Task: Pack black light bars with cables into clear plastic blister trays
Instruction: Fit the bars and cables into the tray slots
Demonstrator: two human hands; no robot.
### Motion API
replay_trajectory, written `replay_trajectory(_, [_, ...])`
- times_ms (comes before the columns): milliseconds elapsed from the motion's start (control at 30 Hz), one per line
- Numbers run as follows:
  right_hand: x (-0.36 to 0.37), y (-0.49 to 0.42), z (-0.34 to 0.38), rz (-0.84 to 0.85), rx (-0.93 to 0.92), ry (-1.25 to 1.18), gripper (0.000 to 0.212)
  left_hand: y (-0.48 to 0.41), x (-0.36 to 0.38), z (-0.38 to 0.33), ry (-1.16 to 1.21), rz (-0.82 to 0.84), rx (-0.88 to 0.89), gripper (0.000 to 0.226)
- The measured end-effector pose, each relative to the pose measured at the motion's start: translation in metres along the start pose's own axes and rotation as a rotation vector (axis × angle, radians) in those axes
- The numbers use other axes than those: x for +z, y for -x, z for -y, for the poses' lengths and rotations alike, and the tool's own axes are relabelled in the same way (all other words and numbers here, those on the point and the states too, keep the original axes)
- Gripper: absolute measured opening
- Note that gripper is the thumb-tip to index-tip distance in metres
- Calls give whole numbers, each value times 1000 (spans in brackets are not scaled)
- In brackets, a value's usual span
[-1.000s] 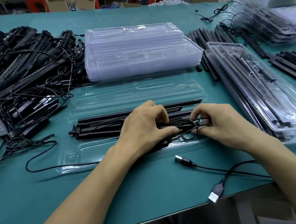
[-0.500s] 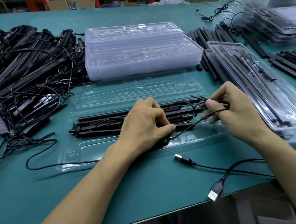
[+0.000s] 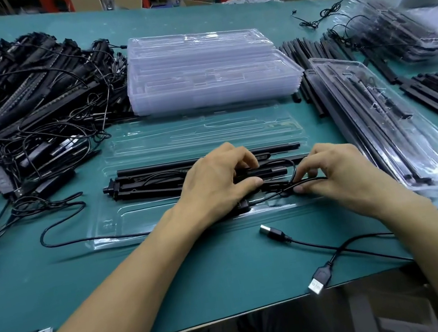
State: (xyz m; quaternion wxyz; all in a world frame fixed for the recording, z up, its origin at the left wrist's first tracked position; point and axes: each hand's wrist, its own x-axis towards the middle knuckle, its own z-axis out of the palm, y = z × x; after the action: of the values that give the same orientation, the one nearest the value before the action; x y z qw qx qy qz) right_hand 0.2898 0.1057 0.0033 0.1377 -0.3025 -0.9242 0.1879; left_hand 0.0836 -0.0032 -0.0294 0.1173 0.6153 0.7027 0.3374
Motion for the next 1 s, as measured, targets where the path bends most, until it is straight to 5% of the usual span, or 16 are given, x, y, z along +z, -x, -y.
replay_trajectory(67, [2, -1, 3, 27, -61, 13, 17, -1, 0, 0, -24, 16, 16, 19])
replay_trajectory(300, [1, 2, 1, 139, -12, -179, 20, -1, 1, -3, -185, 57, 144, 48])
replay_trajectory(433, [-9, 13, -5, 213, 116, -586, 29, -5, 1, -3, -365, 155, 214, 42])
replay_trajectory(633, [-5, 16, -7, 165, 76, -465, 25, -9, -1, -2, -407, 219, 237, 41])
replay_trajectory(800, [-17, 14, -10, 371, 94, -435, 17, -13, -4, -4, -492, 285, 217, 49])
replay_trajectory(1000, [-9, 9, -8, 232, 76, -390, 28, -9, 0, -23, -470, 253, 150, 59])
